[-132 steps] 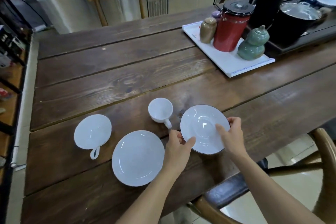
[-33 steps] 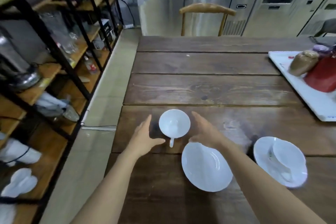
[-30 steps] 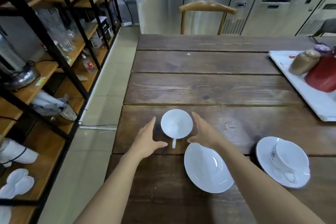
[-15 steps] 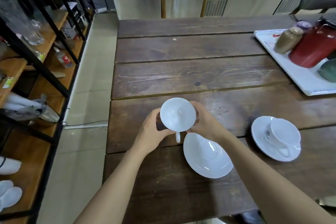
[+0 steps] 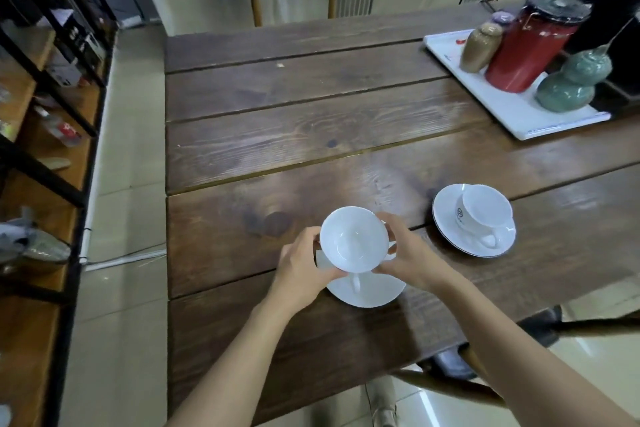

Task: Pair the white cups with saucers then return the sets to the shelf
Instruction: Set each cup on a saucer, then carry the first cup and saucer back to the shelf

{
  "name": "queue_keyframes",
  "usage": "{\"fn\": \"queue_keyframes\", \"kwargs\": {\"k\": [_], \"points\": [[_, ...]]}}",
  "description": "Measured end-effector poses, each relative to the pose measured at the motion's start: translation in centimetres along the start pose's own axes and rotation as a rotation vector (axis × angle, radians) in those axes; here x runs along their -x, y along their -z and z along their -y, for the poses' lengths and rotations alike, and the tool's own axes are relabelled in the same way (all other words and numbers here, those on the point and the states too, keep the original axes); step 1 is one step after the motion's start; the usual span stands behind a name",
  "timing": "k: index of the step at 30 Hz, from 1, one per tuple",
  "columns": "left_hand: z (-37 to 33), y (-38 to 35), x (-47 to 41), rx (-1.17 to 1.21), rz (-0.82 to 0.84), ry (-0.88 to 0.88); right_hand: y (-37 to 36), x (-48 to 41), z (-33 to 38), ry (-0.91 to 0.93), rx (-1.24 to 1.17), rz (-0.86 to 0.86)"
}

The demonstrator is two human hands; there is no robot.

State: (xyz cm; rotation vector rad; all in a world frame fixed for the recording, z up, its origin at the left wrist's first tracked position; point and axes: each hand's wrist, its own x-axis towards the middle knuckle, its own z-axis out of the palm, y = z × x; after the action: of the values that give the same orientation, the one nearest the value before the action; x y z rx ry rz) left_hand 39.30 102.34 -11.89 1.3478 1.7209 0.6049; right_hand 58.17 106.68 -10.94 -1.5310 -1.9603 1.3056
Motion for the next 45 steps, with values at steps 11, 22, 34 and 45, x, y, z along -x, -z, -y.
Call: {"fn": "queue_keyframes", "kwargs": {"k": [11, 22, 34, 45], "points": [[-0.1, -1.1, 0.1, -0.121, 0.033, -0.006, 0.1, 1.1, -1.7, -0.05, -0.055, -0.009], [-0.4, 0.0, -0.8, 0.475, -0.034, 0.462, -0.6, 1.4, -2.5, -0.46, -0.348, -0.393], [-0.9, -0.4, 0.4, 0.755, 0.036, 0.555, -0.9, 1.7, -1.6, -0.513, -0.651, -0.14], [0.9, 2.2, 11.0, 0.997, -0.461, 0.444, -3.9, 2.4, 5.7, -0.215, -0.455, 0.185]]}}
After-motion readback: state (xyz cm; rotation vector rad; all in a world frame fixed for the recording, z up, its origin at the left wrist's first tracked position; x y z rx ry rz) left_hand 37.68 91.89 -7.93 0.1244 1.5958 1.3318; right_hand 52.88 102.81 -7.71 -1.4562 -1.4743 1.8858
